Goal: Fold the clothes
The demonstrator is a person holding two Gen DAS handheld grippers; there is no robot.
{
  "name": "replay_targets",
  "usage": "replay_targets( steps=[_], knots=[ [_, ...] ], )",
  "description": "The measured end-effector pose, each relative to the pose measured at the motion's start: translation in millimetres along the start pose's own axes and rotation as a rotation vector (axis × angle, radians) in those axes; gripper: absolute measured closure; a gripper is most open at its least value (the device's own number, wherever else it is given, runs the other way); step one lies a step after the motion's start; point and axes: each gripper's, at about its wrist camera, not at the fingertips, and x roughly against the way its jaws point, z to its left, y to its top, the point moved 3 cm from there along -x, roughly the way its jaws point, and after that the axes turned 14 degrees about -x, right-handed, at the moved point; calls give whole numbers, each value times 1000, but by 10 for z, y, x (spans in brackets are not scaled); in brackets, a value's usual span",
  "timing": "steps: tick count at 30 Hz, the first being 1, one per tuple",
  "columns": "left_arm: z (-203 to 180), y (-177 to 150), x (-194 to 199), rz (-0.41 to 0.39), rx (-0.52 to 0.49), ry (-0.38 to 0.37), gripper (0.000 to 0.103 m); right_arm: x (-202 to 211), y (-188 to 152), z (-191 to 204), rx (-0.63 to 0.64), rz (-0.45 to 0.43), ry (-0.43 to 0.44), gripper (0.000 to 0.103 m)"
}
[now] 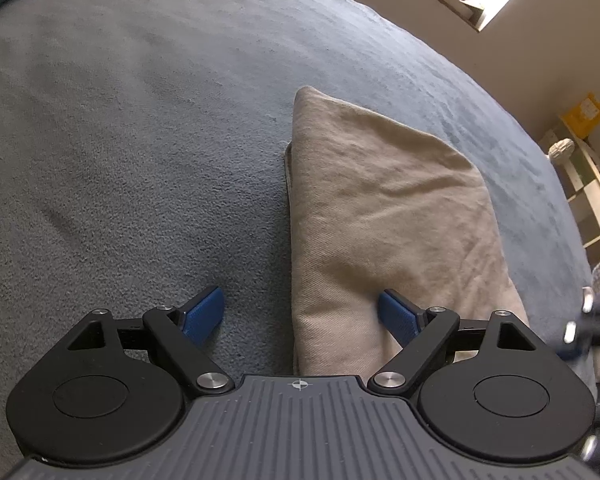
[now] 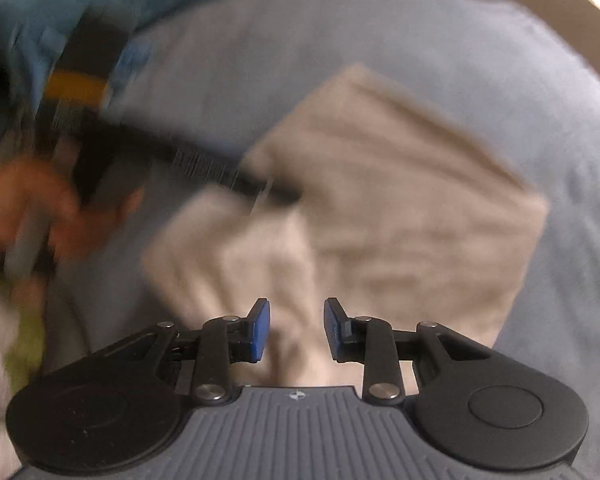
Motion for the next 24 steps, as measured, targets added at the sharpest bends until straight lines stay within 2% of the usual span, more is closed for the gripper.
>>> replay_targets(
  steps=[2,5,9,12,15,17,19,24],
  knots=[
    [-21,-8,-2,-3,-4,3,16,-114,62,-39,-54,-53,9,71],
    [-17,-31,13,-7,-5,1,17,-379,-59,-10,-47,-9,1,71],
    [17,-37,84,-26,10,1,18,-109,-336,1,-18,-10,76,71],
    [28,-19,222,-62,-18,36,18,138,-443,-195,-143,-66,88,71],
    [-25,-7,474,-136,-85,46,18,371,-597,-467,-301,-140,118,71],
    [-178,-33,603,-162,-184,28,18,398,-674,-592,-353,-169,128,71],
    [-337,-60,730,-187,-285,9,18,416,-754,-617,-365,-181,140,71],
    [-714,-215,738,-131,-480,20,18,415,-790,-442,-276,-223,170,71]
  ],
)
